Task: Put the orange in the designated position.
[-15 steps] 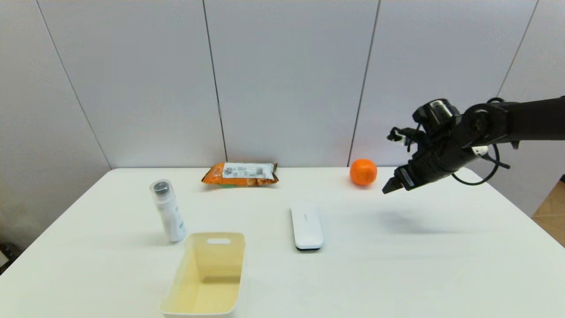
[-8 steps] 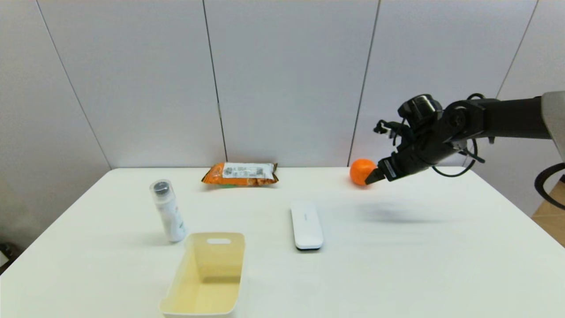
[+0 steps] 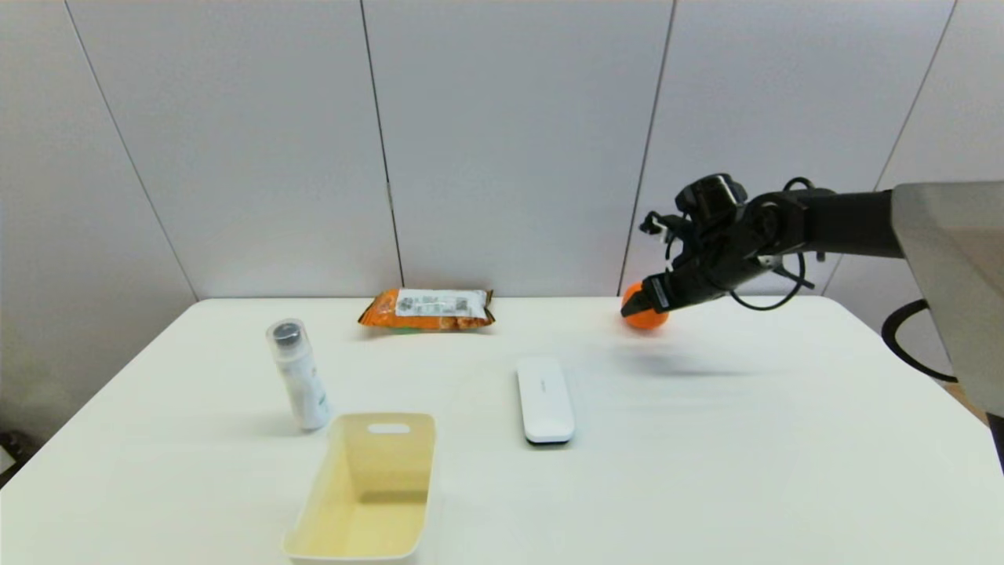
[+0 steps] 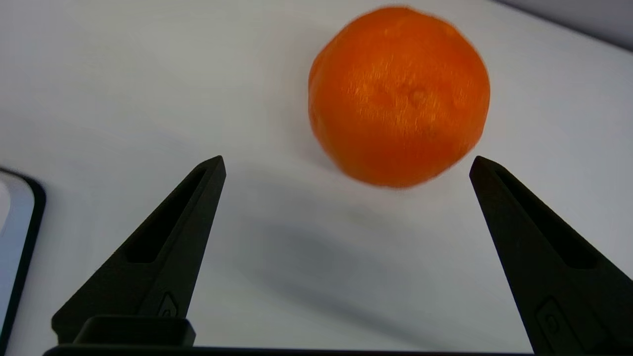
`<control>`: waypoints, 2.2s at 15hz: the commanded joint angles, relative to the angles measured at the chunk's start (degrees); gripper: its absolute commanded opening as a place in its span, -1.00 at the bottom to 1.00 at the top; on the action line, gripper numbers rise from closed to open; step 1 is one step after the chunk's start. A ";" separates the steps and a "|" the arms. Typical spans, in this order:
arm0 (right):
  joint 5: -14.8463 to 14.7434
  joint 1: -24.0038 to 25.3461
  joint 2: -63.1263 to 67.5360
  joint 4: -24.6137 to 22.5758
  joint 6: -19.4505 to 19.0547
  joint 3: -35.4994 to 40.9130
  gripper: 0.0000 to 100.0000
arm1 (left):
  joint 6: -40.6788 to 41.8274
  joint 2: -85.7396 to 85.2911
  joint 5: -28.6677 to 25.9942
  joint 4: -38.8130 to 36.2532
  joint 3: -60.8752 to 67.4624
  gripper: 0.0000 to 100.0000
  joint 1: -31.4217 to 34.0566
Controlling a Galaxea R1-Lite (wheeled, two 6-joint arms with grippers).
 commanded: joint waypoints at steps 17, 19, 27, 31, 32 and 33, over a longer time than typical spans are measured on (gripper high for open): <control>-4.55 -0.42 6.84 -9.58 -0.17 -1.24 1.00 | 0.03 0.00 0.00 0.01 0.01 1.00 0.01; -4.90 -0.51 7.11 -9.40 -0.17 -1.24 1.00 | 0.03 0.00 0.00 0.01 0.01 1.00 0.01; -4.90 -0.07 6.93 -9.49 -0.17 -1.24 -1.00 | 0.03 0.00 0.00 0.01 0.01 1.00 0.01; -4.73 1.42 3.42 -8.09 0.10 -0.45 -1.00 | 0.03 0.00 0.00 0.01 0.01 1.00 0.01; -4.64 3.09 1.31 -7.12 0.71 -0.45 -1.00 | 0.03 0.00 0.00 0.01 0.01 1.00 0.01; -4.64 4.59 0.16 -6.77 1.24 -0.45 -1.00 | 0.03 0.00 0.00 0.01 0.01 1.00 0.01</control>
